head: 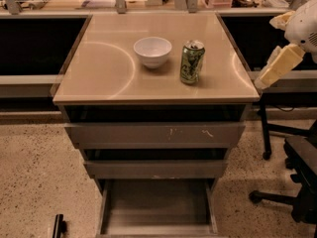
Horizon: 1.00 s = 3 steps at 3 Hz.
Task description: Place green can into bottom drawer
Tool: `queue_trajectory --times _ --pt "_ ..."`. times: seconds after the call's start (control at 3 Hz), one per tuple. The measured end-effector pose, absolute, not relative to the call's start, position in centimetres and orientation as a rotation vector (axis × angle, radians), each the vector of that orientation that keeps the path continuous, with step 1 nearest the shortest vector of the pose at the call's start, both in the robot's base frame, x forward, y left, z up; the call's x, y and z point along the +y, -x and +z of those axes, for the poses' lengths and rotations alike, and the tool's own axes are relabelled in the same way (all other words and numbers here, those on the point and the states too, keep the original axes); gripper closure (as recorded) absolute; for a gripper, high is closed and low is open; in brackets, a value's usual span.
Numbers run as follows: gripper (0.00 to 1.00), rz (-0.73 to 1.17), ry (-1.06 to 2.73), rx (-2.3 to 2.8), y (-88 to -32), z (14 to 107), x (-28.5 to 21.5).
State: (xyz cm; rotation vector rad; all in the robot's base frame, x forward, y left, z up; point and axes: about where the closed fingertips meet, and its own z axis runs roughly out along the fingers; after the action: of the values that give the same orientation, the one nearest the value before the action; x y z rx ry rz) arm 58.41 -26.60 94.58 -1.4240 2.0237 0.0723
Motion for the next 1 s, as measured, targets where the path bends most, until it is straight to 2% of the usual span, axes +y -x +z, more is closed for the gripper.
queue_trajectory --times 0.33,1.0 --pt "0.0 0.095 1.37 2.032 -58.7 93.9 -26.9" --pt "0.0 0.246 1.253 1.98 -66.2 90.7 -26.5"
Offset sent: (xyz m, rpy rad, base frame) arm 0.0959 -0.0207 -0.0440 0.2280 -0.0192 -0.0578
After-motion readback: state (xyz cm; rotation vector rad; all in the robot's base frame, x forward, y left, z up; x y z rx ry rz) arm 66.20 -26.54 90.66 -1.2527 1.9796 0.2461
